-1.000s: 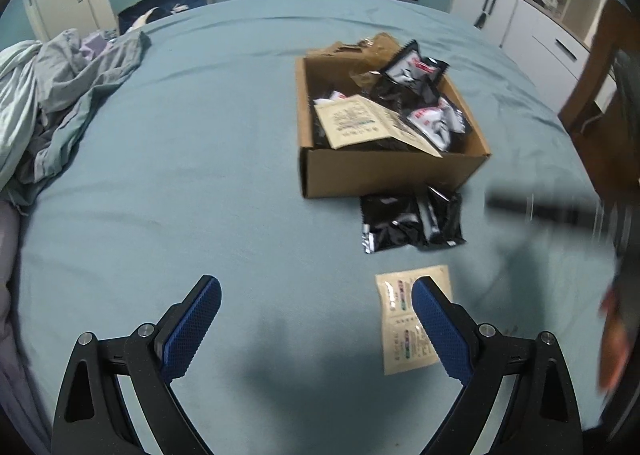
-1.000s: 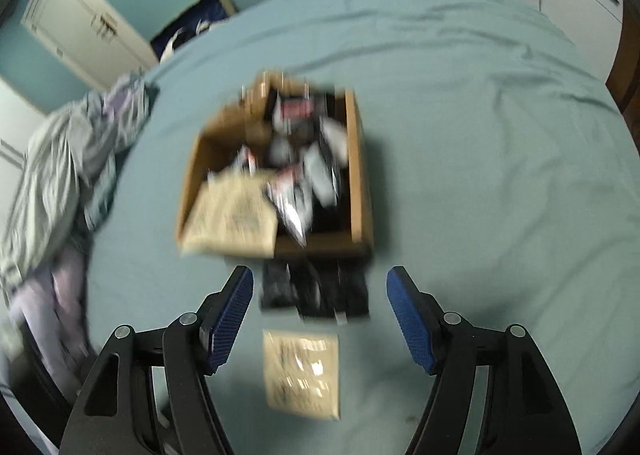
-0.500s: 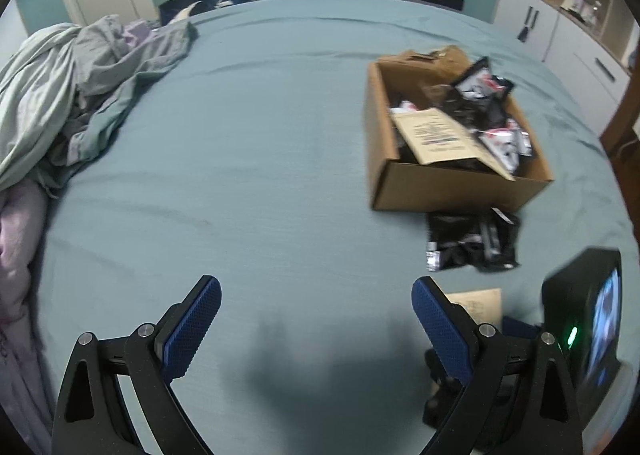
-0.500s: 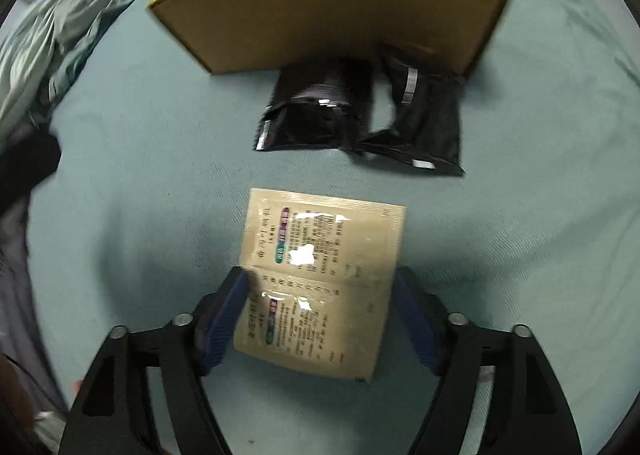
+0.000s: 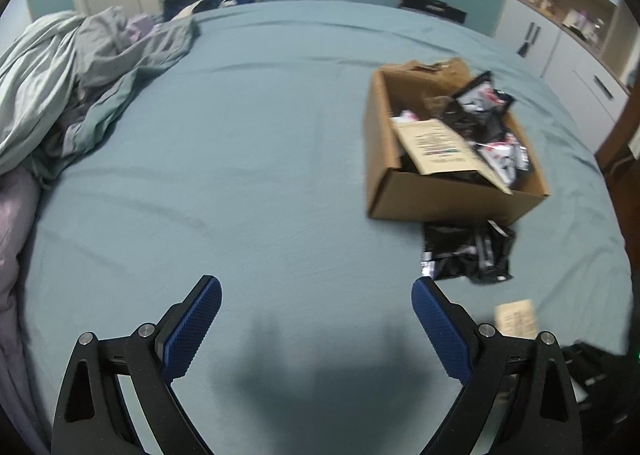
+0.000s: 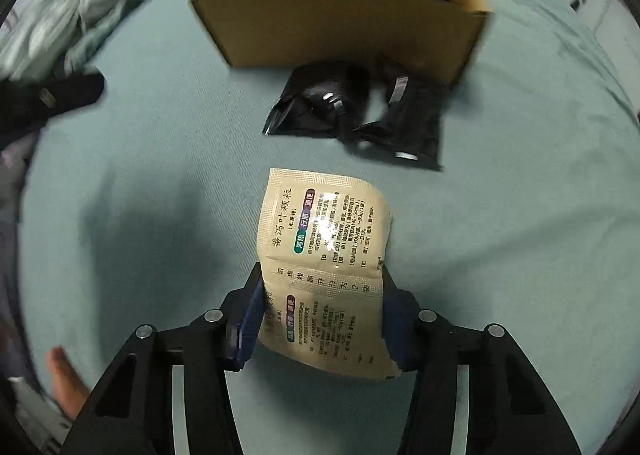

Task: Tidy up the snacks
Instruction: 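Grasp a beige sachet with the right tool while the left tool grasps a black packet, then lower the black packet into the box and open the left tool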

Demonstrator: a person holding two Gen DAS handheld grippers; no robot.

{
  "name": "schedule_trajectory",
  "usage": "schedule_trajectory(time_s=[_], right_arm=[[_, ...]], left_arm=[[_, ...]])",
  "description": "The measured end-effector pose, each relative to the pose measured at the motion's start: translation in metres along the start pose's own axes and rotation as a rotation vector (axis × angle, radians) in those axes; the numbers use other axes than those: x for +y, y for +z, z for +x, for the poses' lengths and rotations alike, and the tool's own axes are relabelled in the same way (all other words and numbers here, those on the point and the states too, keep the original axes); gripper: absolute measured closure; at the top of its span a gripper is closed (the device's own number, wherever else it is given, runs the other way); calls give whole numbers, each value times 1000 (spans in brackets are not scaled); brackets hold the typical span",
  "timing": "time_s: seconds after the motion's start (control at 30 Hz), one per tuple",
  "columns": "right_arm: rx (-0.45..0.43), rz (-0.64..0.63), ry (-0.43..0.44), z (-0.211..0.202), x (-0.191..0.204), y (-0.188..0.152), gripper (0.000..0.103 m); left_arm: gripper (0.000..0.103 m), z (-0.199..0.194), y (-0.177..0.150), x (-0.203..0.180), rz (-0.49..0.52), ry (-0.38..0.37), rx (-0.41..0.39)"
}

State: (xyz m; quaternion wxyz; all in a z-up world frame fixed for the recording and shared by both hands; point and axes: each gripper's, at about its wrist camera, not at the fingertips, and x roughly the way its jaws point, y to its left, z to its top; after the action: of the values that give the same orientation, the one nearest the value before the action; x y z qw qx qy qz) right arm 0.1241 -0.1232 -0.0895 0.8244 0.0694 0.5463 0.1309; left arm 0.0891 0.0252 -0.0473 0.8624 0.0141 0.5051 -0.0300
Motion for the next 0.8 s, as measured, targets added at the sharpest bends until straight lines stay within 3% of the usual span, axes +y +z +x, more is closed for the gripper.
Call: schedule_trajectory(time_s=[0.17,0.27,0.53,0.63,0.67,0.7,0.73,0.77,0.8], right_arm=[[-110,69,61,-68,-36,-9,53],[-188,107,68,-104,-49,-26,53],[-215,208,83,-106,-83,-50,53],[-206,233,94,-101,-94,-51,53],[-204,240,93,-99,-96,-49,53],[-201,247,90,-95,-98,-46,53],[-200,254,92,-96,-100,-45,53],[-200,261,99,-96,-101,-44,53],[-200,267,107,-97,-103,-43,53]], left_arm=[[5,14,2,-37,78,-67,-11],[5,34,5,-61,104,-118,21],[5,91,15,-95,53,-160,116],[20,102,17,-93,26,-126,110],[41,99,16,-94,39,-104,72],[53,96,16,-96,67,-77,50],[56,96,15,-96,88,-72,49],[65,92,14,-96,103,-77,40],[66,87,14,-94,110,-83,35]])
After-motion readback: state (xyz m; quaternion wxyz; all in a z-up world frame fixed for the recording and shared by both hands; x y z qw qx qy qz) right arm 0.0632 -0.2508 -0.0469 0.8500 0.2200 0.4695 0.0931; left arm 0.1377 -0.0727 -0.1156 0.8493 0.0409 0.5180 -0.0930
